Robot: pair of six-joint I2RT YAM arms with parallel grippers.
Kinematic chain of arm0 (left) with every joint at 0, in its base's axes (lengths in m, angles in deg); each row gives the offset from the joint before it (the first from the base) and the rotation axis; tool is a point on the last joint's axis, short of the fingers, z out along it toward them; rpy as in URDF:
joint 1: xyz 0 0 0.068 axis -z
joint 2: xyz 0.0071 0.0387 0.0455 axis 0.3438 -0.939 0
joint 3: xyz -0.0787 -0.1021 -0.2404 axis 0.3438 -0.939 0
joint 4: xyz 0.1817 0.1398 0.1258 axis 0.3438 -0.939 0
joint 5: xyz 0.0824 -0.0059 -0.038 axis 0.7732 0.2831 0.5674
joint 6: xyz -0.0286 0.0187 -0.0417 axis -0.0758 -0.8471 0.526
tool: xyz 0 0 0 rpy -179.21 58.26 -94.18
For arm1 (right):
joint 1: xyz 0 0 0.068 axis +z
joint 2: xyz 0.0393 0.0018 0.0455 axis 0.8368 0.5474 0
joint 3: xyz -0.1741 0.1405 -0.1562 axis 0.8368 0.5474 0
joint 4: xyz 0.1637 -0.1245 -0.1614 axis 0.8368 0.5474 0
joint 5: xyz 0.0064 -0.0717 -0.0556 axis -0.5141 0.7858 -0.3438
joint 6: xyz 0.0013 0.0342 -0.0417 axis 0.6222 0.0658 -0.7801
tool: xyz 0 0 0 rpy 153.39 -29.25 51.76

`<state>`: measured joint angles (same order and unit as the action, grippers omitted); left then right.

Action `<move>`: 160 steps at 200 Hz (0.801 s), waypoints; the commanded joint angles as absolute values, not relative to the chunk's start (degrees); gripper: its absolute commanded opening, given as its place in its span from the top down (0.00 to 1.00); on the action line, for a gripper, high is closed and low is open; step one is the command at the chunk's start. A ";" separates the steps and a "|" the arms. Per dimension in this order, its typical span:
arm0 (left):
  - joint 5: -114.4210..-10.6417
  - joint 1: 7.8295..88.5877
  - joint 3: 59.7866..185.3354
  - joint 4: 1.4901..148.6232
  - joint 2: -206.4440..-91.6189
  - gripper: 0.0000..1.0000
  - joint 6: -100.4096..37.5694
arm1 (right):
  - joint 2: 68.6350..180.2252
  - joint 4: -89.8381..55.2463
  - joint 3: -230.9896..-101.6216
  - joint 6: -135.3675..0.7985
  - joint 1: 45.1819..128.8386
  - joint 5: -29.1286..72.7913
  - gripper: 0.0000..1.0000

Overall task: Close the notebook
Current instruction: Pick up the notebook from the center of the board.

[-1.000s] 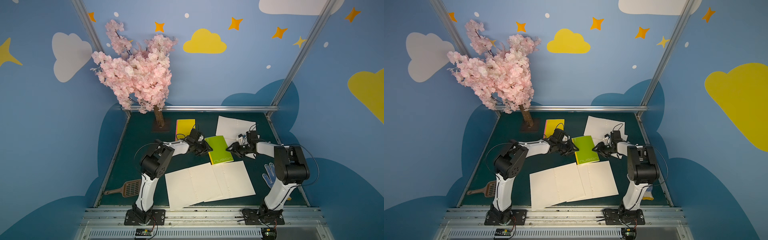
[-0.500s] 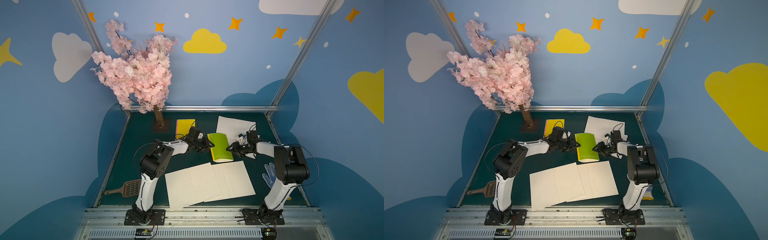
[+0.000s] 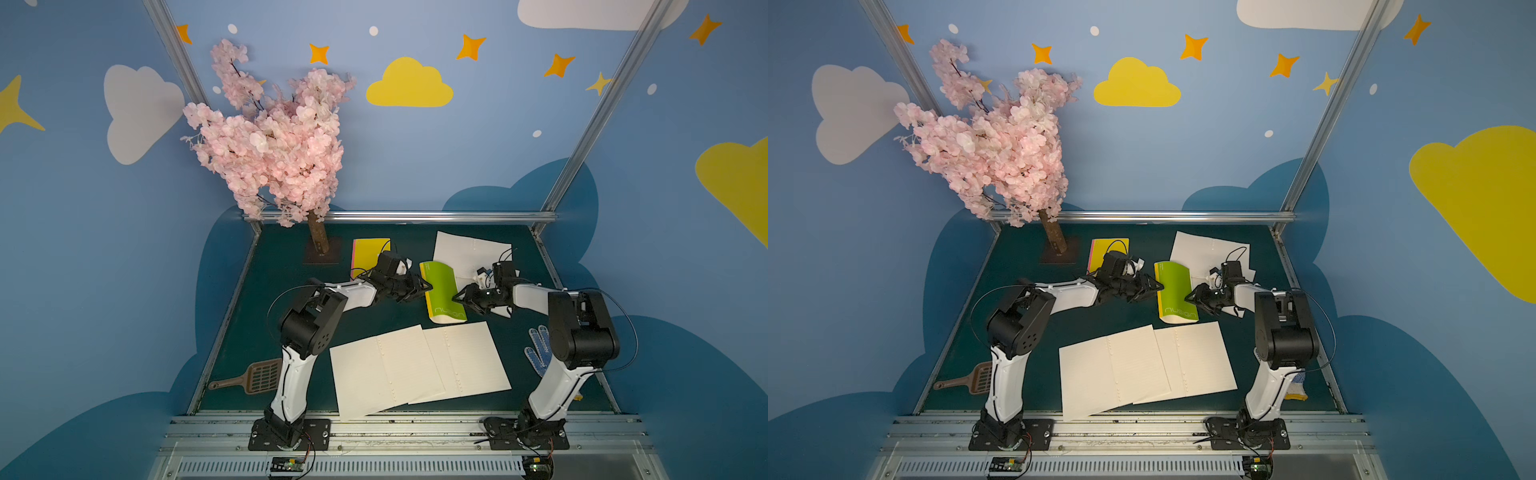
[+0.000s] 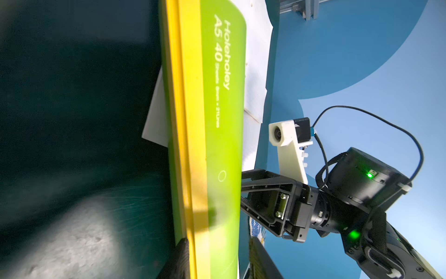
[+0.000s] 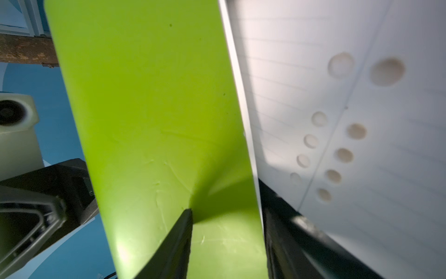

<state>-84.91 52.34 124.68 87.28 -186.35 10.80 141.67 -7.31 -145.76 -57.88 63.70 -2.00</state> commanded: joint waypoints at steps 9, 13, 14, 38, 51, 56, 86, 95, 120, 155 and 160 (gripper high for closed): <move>-90.69 54.67 125.72 88.25 -186.72 0.58 10.12 | 143.58 -9.10 -145.19 -57.36 65.24 -6.16 0.52; -90.48 54.71 125.82 87.56 -186.70 0.58 9.73 | 143.58 -9.12 -145.13 -57.34 65.20 -6.25 0.52; -90.43 54.72 125.87 87.39 -186.67 0.58 9.59 | 143.58 -9.13 -145.11 -57.34 65.22 -6.25 0.52; -90.72 54.91 126.43 86.65 -187.11 0.58 9.19 | 143.68 -9.44 -145.10 -57.24 65.25 -6.61 0.52; -90.65 54.91 126.39 86.54 -187.11 0.59 9.08 | 143.76 -9.40 -145.18 -57.20 65.20 -6.67 0.52; -90.47 54.91 126.45 86.23 -187.09 0.59 8.94 | 143.76 -9.32 -145.19 -57.25 65.22 -6.66 0.52; -88.89 54.87 127.18 81.74 -186.31 0.61 6.36 | 143.58 -9.06 -145.14 -57.37 65.07 -6.57 0.52; -87.73 54.77 127.57 79.36 -185.71 0.62 4.76 | 143.49 -8.98 -145.09 -57.45 65.00 -6.45 0.52; -84.46 54.48 128.28 72.48 -183.93 0.63 0.46 | 143.32 -8.96 -144.71 -57.56 64.81 -6.41 0.52; -82.04 54.08 129.37 67.36 -182.52 0.68 -2.64 | 143.06 -8.84 -144.57 -57.57 64.72 -6.25 0.52; -81.93 54.08 129.52 67.07 -182.56 0.68 -2.80 | 142.97 -8.77 -144.57 -57.54 64.73 -6.26 0.52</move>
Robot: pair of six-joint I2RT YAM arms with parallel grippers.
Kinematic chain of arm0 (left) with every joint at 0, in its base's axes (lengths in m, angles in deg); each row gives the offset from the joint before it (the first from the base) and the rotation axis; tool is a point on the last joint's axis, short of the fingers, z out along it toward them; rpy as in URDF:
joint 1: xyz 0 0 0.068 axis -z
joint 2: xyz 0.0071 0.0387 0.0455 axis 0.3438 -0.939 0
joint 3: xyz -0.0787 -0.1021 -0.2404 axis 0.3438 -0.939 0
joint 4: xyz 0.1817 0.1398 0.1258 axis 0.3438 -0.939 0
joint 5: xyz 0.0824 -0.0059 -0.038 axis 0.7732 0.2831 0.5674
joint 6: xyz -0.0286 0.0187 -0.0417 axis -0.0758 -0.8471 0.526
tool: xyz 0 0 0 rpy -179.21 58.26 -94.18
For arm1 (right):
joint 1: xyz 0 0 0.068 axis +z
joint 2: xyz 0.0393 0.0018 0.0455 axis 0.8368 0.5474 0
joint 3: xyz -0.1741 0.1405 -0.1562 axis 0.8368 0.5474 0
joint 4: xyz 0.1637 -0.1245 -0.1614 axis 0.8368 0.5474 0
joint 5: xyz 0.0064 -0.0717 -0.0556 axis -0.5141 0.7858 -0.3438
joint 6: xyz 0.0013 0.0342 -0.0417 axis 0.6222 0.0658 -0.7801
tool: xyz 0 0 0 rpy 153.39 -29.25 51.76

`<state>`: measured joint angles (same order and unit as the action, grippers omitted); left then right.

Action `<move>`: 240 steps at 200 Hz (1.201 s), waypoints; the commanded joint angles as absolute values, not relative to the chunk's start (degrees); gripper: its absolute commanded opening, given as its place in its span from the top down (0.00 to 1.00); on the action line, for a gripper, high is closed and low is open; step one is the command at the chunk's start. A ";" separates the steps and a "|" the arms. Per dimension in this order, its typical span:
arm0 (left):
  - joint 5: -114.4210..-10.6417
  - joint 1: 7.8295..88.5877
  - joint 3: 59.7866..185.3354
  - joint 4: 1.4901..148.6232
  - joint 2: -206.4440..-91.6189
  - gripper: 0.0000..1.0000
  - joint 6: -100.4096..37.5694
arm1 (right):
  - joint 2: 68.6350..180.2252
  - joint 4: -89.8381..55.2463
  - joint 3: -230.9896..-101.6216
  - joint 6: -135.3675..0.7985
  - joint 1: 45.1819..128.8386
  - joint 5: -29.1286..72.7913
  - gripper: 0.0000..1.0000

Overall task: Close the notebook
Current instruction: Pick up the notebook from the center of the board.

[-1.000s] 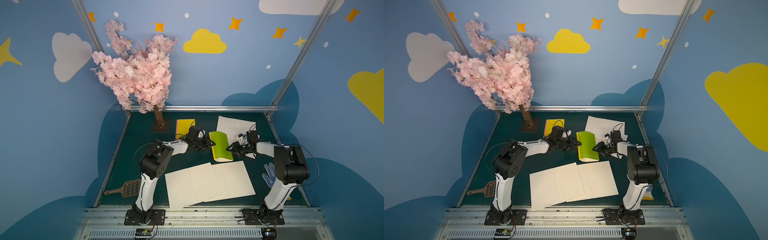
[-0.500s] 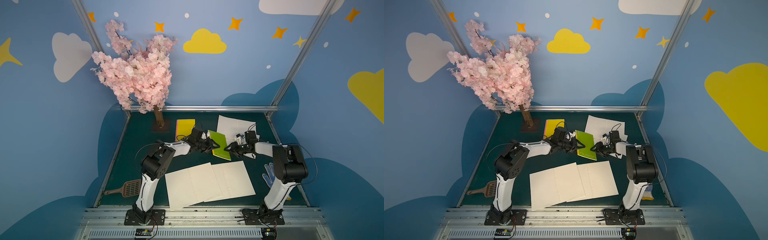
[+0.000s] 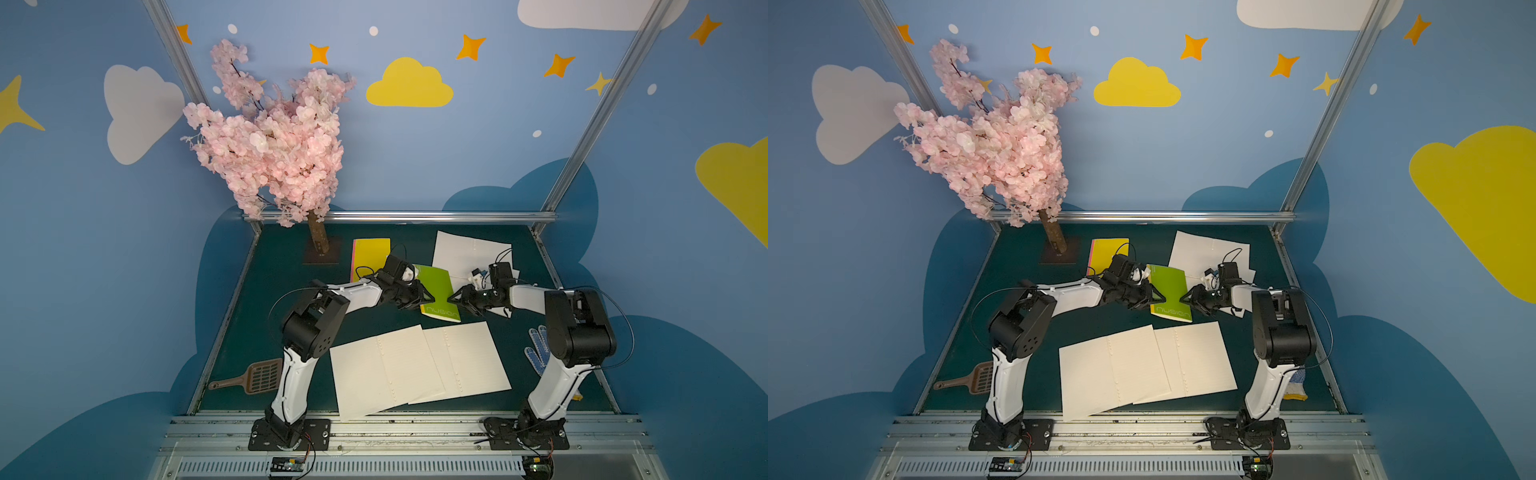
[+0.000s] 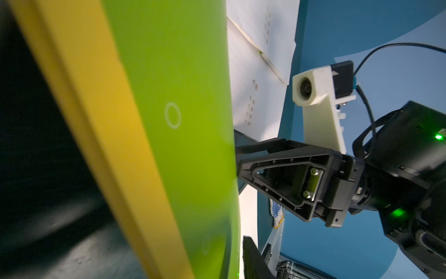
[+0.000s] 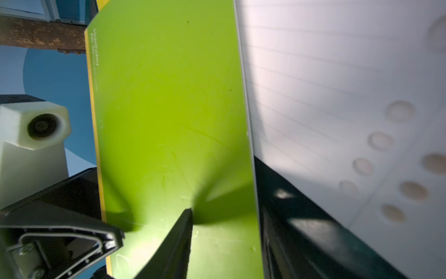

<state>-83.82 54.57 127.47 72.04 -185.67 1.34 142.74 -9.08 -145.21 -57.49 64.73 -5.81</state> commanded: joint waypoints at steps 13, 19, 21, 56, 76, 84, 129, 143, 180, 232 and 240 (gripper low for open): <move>-81.95 53.95 129.78 66.61 -182.52 0.70 -3.01 | 142.61 -8.40 -144.57 -57.60 64.74 -6.09 0.52; -81.86 53.95 129.85 66.42 -182.51 0.71 -3.18 | 142.46 -8.28 -144.57 -57.75 64.72 -6.05 0.52; -81.81 53.88 129.87 66.33 -182.43 0.71 -3.24 | 142.44 -8.20 -144.57 -57.75 64.76 -6.02 0.52; -81.22 53.68 130.79 64.27 -182.16 0.81 -4.64 | 141.50 -7.29 -144.66 -58.21 64.72 -5.54 0.52; -81.05 53.54 131.65 62.88 -182.06 0.90 -5.74 | 141.13 -7.04 -144.75 -58.27 64.78 -5.35 0.52; -81.16 53.42 132.00 62.34 -181.97 0.93 -6.09 | 140.97 -6.94 -144.75 -58.25 64.65 -5.29 0.53; -81.78 52.81 132.49 60.68 -179.48 0.97 -7.91 | 139.91 -6.61 -144.91 -58.30 64.45 -5.29 0.53; -82.21 52.50 132.21 60.59 -178.27 0.97 -8.20 | 139.63 -6.33 -145.17 -58.32 64.45 -5.29 0.53; -83.13 51.50 130.02 60.50 -173.99 0.97 -8.45 | 138.61 -5.32 -145.78 -58.70 64.37 -5.24 0.53; -82.26 49.48 124.19 58.04 -165.39 0.97 -9.17 | 138.31 -4.76 -146.68 -59.07 64.30 -5.13 0.53; -82.14 49.13 123.13 57.79 -164.24 0.97 -9.18 | 138.39 -4.87 -146.64 -59.01 64.41 -5.12 0.53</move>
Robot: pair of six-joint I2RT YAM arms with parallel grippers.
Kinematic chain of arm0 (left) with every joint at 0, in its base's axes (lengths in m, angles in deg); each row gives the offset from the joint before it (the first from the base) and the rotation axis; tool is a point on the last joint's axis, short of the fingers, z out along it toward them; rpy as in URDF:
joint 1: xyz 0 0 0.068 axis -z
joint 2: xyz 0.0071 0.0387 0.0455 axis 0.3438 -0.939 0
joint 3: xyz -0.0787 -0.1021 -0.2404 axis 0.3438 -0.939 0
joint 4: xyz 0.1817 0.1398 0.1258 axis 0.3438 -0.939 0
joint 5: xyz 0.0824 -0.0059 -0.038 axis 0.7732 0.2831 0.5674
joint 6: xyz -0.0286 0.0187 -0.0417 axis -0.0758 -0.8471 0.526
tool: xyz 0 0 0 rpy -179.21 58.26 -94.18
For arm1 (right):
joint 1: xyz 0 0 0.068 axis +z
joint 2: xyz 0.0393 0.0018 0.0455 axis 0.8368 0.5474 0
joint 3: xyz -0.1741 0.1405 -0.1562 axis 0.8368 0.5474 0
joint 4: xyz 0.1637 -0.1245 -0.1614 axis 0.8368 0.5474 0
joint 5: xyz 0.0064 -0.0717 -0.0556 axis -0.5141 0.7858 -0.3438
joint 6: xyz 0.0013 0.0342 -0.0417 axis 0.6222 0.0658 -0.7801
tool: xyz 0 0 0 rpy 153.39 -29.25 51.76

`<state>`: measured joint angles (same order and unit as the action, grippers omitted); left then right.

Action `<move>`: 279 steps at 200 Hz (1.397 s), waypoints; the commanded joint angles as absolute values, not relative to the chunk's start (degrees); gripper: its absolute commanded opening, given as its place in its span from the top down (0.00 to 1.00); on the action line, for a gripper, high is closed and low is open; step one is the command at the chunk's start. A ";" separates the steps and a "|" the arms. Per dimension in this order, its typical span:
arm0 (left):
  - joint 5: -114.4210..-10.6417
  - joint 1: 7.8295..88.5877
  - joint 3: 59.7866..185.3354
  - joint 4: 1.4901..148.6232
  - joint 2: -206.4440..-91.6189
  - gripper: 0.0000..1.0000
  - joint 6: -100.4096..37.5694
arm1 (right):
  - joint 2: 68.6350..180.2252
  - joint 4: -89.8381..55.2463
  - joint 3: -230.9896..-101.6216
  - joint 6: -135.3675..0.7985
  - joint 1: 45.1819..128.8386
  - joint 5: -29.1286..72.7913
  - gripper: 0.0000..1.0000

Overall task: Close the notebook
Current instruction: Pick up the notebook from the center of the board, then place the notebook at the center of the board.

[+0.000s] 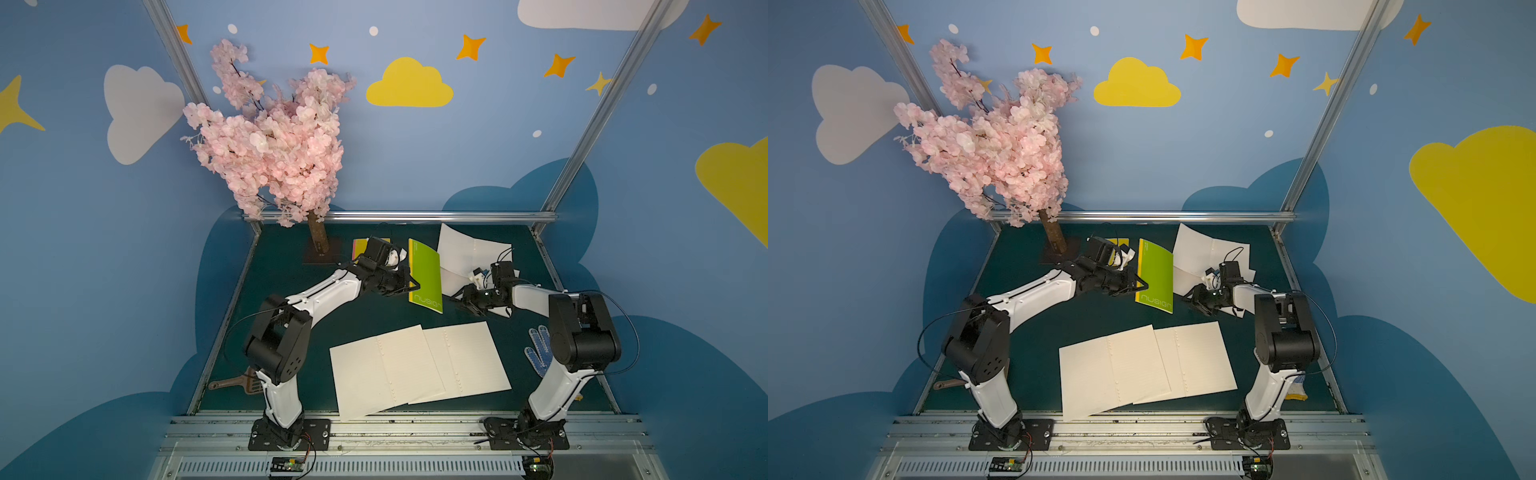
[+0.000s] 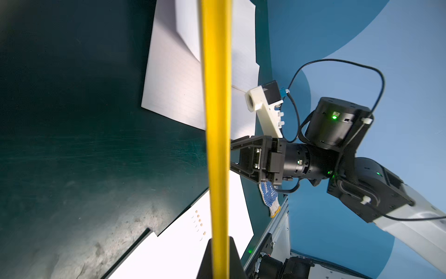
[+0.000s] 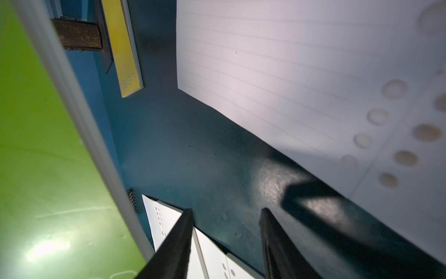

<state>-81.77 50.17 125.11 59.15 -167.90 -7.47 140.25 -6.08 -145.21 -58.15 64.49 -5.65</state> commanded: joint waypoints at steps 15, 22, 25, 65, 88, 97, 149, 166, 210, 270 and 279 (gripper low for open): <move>-82.16 48.41 120.79 57.23 -161.84 0.97 -9.39 | 138.48 -5.02 -146.66 -59.12 64.37 -5.27 0.53; -81.91 48.05 119.65 56.55 -160.76 0.97 -9.65 | 138.57 -4.95 -146.72 -59.19 64.37 -5.32 0.53; -81.74 47.96 119.27 56.15 -160.21 0.97 -9.74 | 138.57 -4.92 -146.84 -59.19 64.37 -5.32 0.52; -80.59 44.11 112.80 52.87 -152.09 0.97 -10.73 | 138.84 -4.31 -147.65 -59.71 64.37 -5.48 0.53; -79.11 41.38 110.96 48.50 -147.60 0.97 -12.48 | 138.66 -4.14 -147.65 -59.88 64.37 -5.42 0.53; -78.80 40.05 110.27 46.91 -146.04 0.97 -13.27 | 138.57 -4.17 -147.48 -60.05 64.24 -5.37 0.53; -77.64 32.60 108.23 39.53 -140.64 0.97 -17.78 | 138.32 -4.16 -146.68 -60.51 63.41 -5.86 0.53; -77.92 30.12 108.25 37.17 -140.01 0.97 -19.73 | 138.14 -4.21 -146.59 -60.59 63.18 -6.07 0.53; -79.28 24.15 109.67 32.81 -141.96 0.97 -25.01 | 138.10 -4.15 -146.37 -60.68 62.80 -6.38 0.52; -71.99 18.83 116.96 20.71 -146.97 0.97 -33.47 | 138.07 -3.54 -146.32 -61.02 62.23 -6.66 0.53; -70.01 18.01 118.00 18.93 -147.29 0.97 -34.19 | 138.08 -3.41 -146.33 -61.13 62.18 -6.68 0.53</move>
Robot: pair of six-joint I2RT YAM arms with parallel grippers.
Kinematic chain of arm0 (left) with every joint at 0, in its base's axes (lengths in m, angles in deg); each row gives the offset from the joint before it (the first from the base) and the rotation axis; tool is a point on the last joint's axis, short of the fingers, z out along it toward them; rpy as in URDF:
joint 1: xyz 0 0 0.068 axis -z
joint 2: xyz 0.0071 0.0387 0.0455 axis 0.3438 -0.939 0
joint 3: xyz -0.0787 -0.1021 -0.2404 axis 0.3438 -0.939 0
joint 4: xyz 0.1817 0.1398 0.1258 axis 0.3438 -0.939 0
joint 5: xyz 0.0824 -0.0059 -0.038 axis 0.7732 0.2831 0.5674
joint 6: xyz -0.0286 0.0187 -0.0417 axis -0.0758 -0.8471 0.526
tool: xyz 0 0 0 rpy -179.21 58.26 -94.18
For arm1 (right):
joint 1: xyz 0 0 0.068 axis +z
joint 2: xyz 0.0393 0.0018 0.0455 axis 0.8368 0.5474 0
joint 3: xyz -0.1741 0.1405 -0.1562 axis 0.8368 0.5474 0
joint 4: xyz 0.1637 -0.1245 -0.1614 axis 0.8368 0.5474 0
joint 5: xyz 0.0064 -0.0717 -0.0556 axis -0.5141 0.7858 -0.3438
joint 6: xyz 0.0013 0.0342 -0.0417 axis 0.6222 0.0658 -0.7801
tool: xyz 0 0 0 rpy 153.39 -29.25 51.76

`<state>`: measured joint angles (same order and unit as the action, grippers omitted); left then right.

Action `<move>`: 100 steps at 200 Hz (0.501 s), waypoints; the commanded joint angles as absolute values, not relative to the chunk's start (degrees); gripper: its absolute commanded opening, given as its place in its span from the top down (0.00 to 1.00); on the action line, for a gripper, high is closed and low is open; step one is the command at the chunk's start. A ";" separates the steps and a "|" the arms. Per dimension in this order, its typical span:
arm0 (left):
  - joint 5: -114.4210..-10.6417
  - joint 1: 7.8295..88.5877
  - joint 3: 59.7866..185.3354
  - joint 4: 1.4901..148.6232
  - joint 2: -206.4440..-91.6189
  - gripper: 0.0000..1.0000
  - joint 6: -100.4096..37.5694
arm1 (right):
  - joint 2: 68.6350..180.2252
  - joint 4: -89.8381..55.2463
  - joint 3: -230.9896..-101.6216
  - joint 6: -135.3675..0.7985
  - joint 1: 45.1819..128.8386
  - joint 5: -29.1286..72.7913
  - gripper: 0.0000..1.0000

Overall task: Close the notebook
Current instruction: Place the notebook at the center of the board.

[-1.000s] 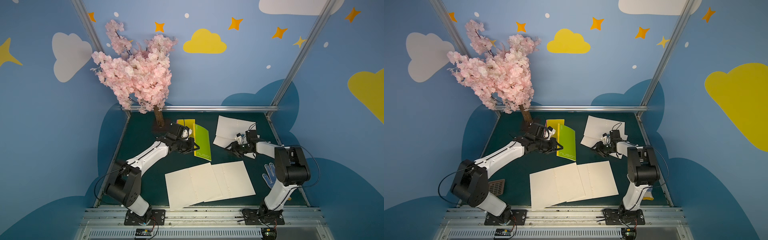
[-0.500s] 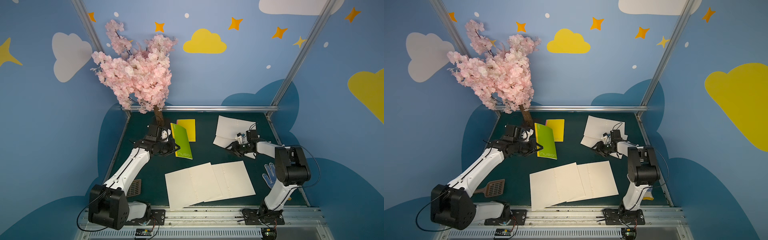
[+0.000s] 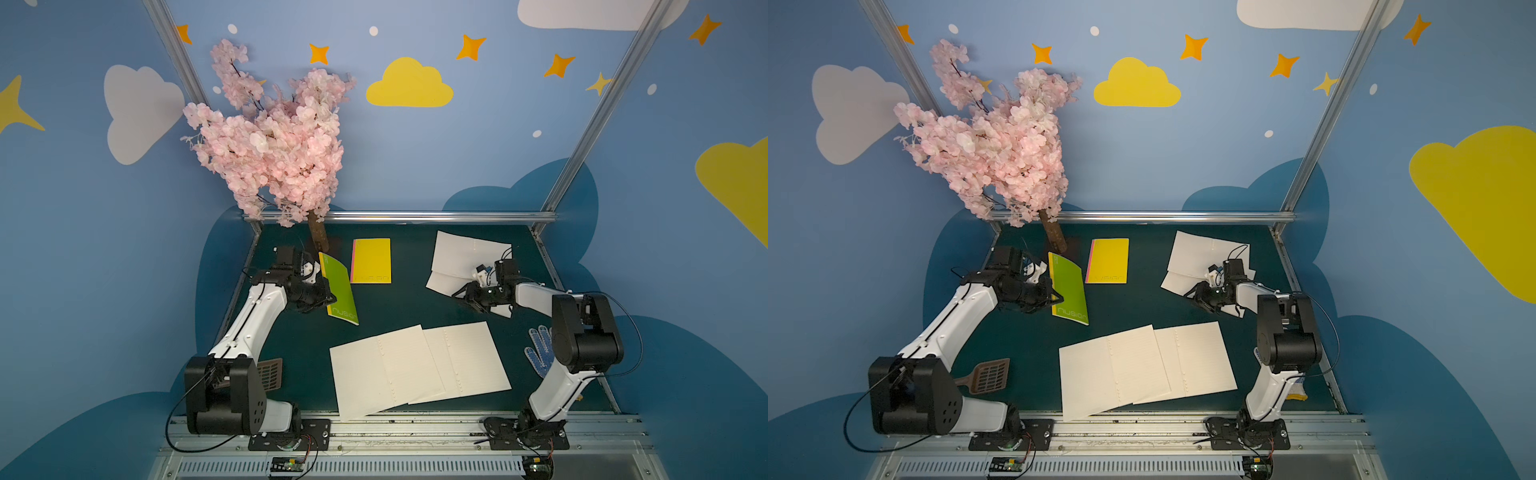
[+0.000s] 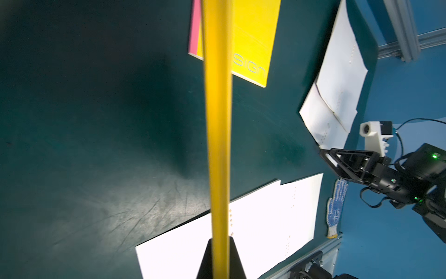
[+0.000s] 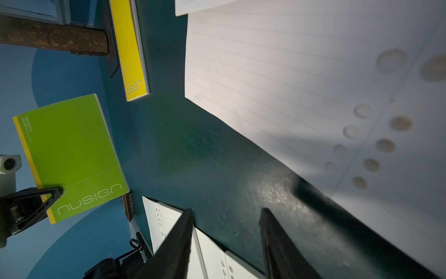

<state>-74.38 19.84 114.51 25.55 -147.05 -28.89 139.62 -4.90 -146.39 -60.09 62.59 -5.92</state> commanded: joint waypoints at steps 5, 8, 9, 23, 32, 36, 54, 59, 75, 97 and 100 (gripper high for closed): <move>-69.26 17.55 118.58 18.04 -147.41 0.97 -34.54 | 138.06 -3.27 -146.41 -61.11 62.13 -6.65 0.53; -68.83 17.32 118.82 17.56 -147.38 0.97 -34.80 | 138.04 -3.23 -146.46 -61.18 62.20 -6.62 0.53; -68.71 17.26 118.90 17.41 -147.41 0.97 -34.87 | 138.04 -3.24 -146.48 -61.19 62.18 -6.61 0.53; -66.60 16.14 119.49 16.19 -147.34 0.97 -35.19 | 138.17 -3.01 -146.67 -61.29 62.05 -6.67 0.53; -66.78 15.21 119.64 15.86 -147.42 0.97 -35.97 | 138.22 -3.05 -146.68 -61.29 62.06 -6.62 0.52; -67.31 14.89 119.60 15.78 -147.54 0.97 -36.49 | 138.32 -3.06 -146.68 -61.35 62.10 -6.61 0.53; -70.24 13.63 120.18 15.46 -148.50 0.97 -37.95 | 138.48 -3.17 -146.60 -61.17 62.09 -6.70 0.53; -71.79 13.38 120.50 15.41 -148.93 0.97 -38.67 | 138.56 -3.16 -146.66 -61.12 62.08 -6.76 0.53; -75.08 12.58 121.25 15.33 -149.92 0.97 -39.74 | 138.53 -3.19 -146.53 -61.11 62.10 -6.72 0.53; -74.43 10.79 121.53 15.04 -151.64 0.97 -39.96 | 138.15 -3.01 -146.33 -61.25 62.08 -6.44 0.53; -74.58 10.50 121.70 14.92 -152.00 0.97 -39.94 | 138.13 -2.97 -146.33 -61.30 62.08 -6.43 0.53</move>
<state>-71.86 12.30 119.98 16.33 -150.42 -37.66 139.62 -4.44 -146.39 -60.51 62.20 -6.09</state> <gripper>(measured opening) 0.076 0.474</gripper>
